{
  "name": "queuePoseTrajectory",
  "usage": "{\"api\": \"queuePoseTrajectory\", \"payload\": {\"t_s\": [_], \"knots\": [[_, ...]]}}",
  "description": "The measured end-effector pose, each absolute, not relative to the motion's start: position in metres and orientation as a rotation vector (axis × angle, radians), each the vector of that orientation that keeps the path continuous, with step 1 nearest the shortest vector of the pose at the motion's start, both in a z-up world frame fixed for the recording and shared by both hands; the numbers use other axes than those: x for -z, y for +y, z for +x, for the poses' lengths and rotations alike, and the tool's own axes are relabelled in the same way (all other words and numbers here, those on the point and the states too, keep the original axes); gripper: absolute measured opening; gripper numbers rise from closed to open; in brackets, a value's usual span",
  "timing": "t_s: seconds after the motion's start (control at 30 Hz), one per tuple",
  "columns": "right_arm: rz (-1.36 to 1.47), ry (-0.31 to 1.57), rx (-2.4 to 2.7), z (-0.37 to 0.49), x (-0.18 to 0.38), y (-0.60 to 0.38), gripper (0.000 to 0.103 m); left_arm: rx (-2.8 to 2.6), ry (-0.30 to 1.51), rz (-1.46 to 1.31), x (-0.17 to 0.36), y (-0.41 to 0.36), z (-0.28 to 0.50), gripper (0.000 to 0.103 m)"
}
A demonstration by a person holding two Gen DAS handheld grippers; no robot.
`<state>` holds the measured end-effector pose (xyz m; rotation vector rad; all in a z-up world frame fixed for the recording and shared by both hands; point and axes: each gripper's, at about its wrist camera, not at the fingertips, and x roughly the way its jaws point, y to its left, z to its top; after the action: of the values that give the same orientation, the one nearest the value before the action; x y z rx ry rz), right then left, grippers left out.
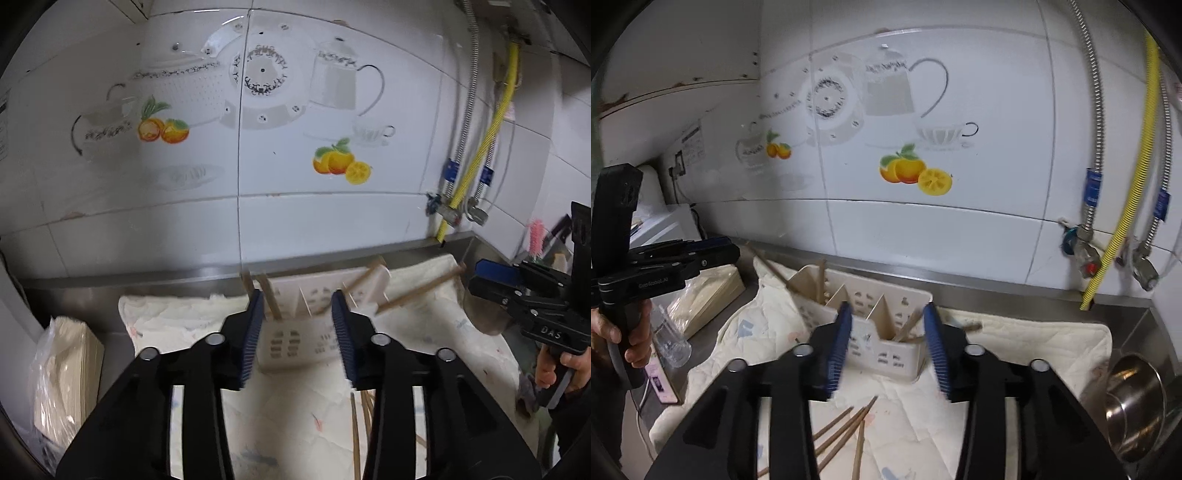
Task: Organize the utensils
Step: 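Close the left tool on a loose chopstick while the right tool grasps another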
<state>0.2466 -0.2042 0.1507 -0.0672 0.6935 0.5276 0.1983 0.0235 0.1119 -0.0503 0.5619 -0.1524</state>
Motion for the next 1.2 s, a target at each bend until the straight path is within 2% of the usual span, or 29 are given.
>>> {"api": "queuePoseTrajectory", "payload": {"t_s": [0.1, 0.17, 0.27, 0.53, 0.77, 0.83, 0.87, 0.93, 1.0, 1.1, 1.2], "knots": [[-0.091, 0.686, -0.531, 0.218, -0.143, -0.206, 0.053, 0.163, 0.569, -0.05, -0.096, 0.018, 0.175, 0.043], [-0.101, 0.692, -0.542, 0.196, -0.13, -0.206, 0.055, 0.179, 0.584, -0.055, -0.081, 0.014, 0.159, 0.048], [-0.115, 0.716, -0.55, 0.171, -0.109, -0.206, 0.062, 0.184, 0.62, -0.037, -0.053, 0.005, 0.139, 0.049], [-0.161, 0.821, -0.532, 0.116, -0.041, -0.203, 0.062, 0.212, 0.775, -0.088, 0.029, -0.008, 0.106, 0.049], [-0.133, 0.893, -0.519, 0.094, -0.009, -0.21, 0.062, 0.218, 0.84, -0.092, 0.062, -0.019, 0.086, 0.049], [-0.108, 0.919, -0.513, 0.091, -0.001, -0.214, 0.057, 0.22, 0.855, -0.095, 0.067, -0.021, 0.081, 0.048], [-0.095, 0.934, -0.513, 0.088, 0.004, -0.216, 0.056, 0.219, 0.86, -0.096, 0.069, -0.021, 0.08, 0.045], [-0.088, 0.949, -0.509, 0.085, 0.009, -0.218, 0.046, 0.228, 0.878, -0.095, 0.076, -0.023, 0.076, 0.036], [-0.084, 0.964, -0.507, 0.082, 0.013, -0.22, 0.041, 0.226, 0.887, -0.085, 0.079, -0.025, 0.075, 0.032], [-0.072, 0.975, -0.501, 0.078, 0.017, -0.223, 0.033, 0.226, 0.897, -0.079, 0.083, -0.027, 0.072, 0.031], [-0.06, 0.984, -0.496, 0.077, 0.019, -0.226, 0.032, 0.228, 0.907, -0.081, 0.087, -0.028, 0.072, 0.031]]}}
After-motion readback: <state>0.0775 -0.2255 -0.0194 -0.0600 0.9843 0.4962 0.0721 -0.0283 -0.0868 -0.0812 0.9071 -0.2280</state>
